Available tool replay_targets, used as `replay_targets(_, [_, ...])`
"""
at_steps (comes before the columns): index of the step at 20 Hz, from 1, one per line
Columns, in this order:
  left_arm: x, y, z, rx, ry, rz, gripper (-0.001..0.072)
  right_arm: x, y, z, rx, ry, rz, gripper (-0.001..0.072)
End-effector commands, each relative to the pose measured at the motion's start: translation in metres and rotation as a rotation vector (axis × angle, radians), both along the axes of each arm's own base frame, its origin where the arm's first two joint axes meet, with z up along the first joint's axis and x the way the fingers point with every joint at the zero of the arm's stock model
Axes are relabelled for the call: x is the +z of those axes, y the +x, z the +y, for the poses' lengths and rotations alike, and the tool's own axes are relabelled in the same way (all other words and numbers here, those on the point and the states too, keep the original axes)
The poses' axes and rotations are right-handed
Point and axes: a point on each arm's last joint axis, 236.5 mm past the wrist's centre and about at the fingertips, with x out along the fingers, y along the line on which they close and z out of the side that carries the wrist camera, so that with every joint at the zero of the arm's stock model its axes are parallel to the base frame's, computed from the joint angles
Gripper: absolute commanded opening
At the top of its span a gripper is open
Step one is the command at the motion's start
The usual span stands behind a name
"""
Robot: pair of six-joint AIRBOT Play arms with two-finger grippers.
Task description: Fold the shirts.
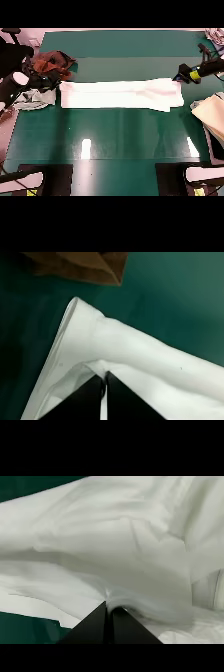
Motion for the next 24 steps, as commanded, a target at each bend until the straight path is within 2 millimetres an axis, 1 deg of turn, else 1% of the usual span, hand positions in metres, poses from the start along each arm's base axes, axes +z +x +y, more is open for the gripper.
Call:
replay_targets(1, [-0.022,0.025,-0.001,-0.003,-0.006,0.025,0.0024,-0.011,0.036,0.004,0.015,0.009,0.013,0.0026])
replay_targets(3, [-0.032,0.033,0.002,0.005,0.002,0.023,0.0025,-0.016,0.053,0.000,0.012,0.011,0.011,0.0025])
replay_targets(4, [-0.036,0.036,0.004,0.014,0.004,0.018,0.0025,-0.020,0.058,0.000,0.011,0.016,0.024,0.0026])
replay_targets(6, [-0.044,0.040,0.006,0.025,0.007,0.018,0.0026,-0.034,0.062,-0.001,0.029,0.023,0.065,0.0028])
replay_targets(7, [-0.047,0.041,0.007,0.027,0.008,0.020,0.0027,-0.043,0.065,-0.001,0.030,0.025,0.077,0.0045])
replay_targets(8, [-0.050,0.042,0.007,0.026,0.011,0.021,0.0053,-0.050,0.070,-0.002,0.026,0.026,0.080,0.0187])
replay_targets(9, [-0.053,0.042,0.006,0.023,0.010,0.023,0.0229,-0.058,0.077,-0.004,0.015,0.017,0.071,0.0418])
replay_targets(10, [-0.052,0.043,0.006,0.024,0.007,0.022,0.0341,-0.062,0.084,-0.004,0.006,0.011,0.051,0.0535])
replay_targets(11, [-0.050,0.044,0.006,0.018,0.011,0.018,0.0341,-0.065,0.092,-0.012,-0.011,-0.022,0.021,0.0536])
replay_targets(13, [-0.035,0.050,0.002,-0.032,0.036,-0.006,0.0341,-0.060,0.104,-0.035,-0.041,-0.126,-0.042,0.0540])
replay_targets(14, [-0.021,0.054,-0.001,-0.074,0.056,-0.022,0.0341,-0.055,0.104,-0.048,-0.038,-0.192,-0.059,0.0601])
replay_targets(15, [-0.006,0.057,-0.005,-0.116,0.073,-0.039,0.0340,-0.052,0.097,-0.063,-0.020,-0.275,-0.050,0.0711])
replay_targets(17, [0.029,0.058,-0.027,-0.250,0.115,-0.070,0.0340,-0.053,0.075,-0.092,0.009,-0.402,0.025,0.0713])
replay_targets(18, [0.045,0.056,-0.043,-0.346,0.169,-0.092,0.0334,-0.056,0.065,-0.097,0.035,-0.409,0.061,0.0714])
replay_targets(19, [0.057,0.053,-0.059,-0.434,0.235,-0.112,0.0259,-0.061,0.057,-0.092,0.033,-0.337,0.085,0.0716])
replay_targets(20, [0.065,0.050,-0.074,-0.496,0.291,-0.129,0.0248,-0.062,0.053,-0.081,0.044,-0.232,0.086,0.0717])
replay_targets(21, [0.068,0.048,-0.090,-0.544,0.339,-0.141,0.0248,-0.065,0.048,-0.070,0.060,-0.128,0.084,0.0717])
replay_targets(22, [0.068,0.045,-0.102,-0.579,0.381,-0.149,0.0248,-0.072,0.040,-0.067,0.069,-0.069,0.100,0.0717])
replay_targets(24, [0.057,0.038,-0.124,-0.646,0.446,-0.140,0.0251,-0.091,0.015,-0.068,0.100,0.001,0.166,0.0720])
